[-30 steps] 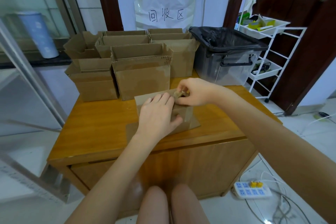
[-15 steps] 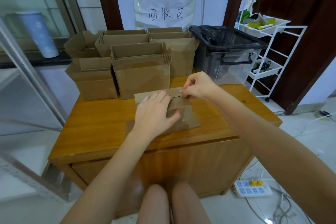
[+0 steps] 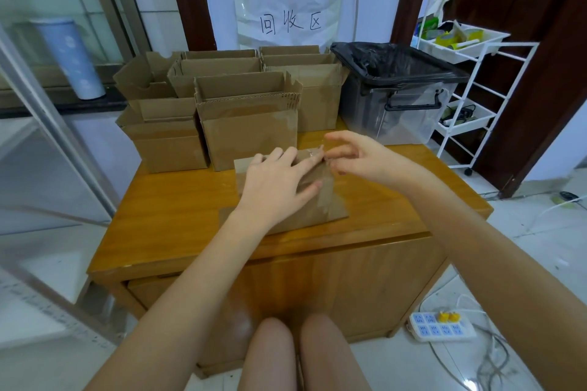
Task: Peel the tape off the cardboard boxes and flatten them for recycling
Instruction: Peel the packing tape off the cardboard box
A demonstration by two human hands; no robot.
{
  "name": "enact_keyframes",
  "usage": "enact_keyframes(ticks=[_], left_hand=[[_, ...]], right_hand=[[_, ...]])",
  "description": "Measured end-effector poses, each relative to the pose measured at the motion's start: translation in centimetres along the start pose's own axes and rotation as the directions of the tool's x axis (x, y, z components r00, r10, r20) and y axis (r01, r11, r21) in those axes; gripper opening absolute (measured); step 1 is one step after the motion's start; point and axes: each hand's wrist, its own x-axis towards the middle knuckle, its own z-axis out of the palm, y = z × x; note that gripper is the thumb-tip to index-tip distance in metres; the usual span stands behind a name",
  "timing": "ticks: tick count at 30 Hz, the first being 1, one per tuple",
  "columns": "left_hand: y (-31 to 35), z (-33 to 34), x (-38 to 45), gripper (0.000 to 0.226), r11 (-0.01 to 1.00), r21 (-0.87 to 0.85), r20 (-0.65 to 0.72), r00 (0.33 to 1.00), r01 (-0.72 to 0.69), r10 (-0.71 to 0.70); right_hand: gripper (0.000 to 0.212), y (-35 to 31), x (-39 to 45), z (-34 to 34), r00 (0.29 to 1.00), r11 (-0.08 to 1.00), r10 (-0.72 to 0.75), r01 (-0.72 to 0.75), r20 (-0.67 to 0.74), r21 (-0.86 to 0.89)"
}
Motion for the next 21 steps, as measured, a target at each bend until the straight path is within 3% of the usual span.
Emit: enact_keyframes(ticks=[3, 7, 11, 15, 21], left_hand=[[-0.2, 0.1, -0.3, 0.054, 1.0, -0.017, 0.01, 1.0, -0.002, 0.002], [-0.6, 0.2, 0.0, 0.053, 0.998, -0.064, 0.066, 0.998, 0.004, 0.0], [-1.0, 0.3, 0.2, 0.052, 0.992, -0.125, 0.107, 0.994, 0.02, -0.007], [-0.9, 0.2, 0.2, 0.051, 0.992, -0.126, 0.111, 0.994, 0.022, -0.008], [-0.9, 0.3, 0.1, 0.05, 0.992, -0.123, 0.079, 0.997, 0.01, 0.0]], right_hand=[[0.063, 2.2, -2.0, 2.1, 0.985, 0.999, -0.018, 0.012, -0.171, -0.038], [0.063, 3.6, -3.8, 6.6, 0.953, 0.994, -0.072, 0.045, -0.296, -0.096], [0.055, 4.0, -3.5, 8.6, 0.879, 0.974, -0.179, 0.095, -0.442, -0.206], [0.047, 4.3, -3.0, 9.5, 0.834, 0.959, -0.229, 0.106, -0.502, -0.262], [0.04, 4.6, -2.4, 9.4, 0.836, 0.943, -0.25, 0.097, -0.488, -0.317]])
